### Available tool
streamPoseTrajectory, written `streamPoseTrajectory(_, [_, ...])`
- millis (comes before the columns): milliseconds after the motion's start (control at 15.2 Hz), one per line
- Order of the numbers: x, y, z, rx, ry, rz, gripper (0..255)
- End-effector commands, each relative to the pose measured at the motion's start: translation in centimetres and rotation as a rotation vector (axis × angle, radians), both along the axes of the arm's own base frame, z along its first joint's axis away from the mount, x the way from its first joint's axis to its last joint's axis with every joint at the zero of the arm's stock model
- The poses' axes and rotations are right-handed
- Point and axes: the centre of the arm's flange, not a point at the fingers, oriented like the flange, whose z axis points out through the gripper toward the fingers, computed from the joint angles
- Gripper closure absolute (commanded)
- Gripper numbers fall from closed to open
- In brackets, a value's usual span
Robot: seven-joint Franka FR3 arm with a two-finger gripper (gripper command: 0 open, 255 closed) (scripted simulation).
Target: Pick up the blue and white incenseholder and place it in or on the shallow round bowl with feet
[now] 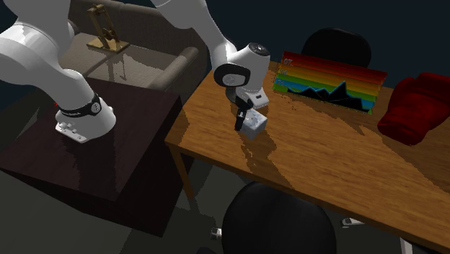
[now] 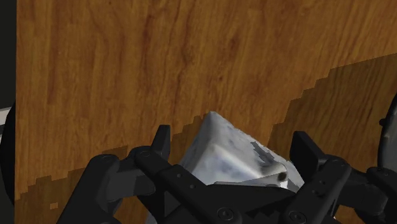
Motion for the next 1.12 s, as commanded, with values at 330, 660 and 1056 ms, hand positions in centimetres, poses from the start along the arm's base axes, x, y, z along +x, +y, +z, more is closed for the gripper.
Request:
streamPoseTrajectory(330, [0.0,0.0,0.0,0.0,0.0,0.0,255])
streamPoseTrajectory(660, [0.0,0.0,0.0,0.0,0.0,0.0,255])
streamPoseTrajectory(1056, [0.0,0.0,3.2,0.0,0.0,0.0,255])
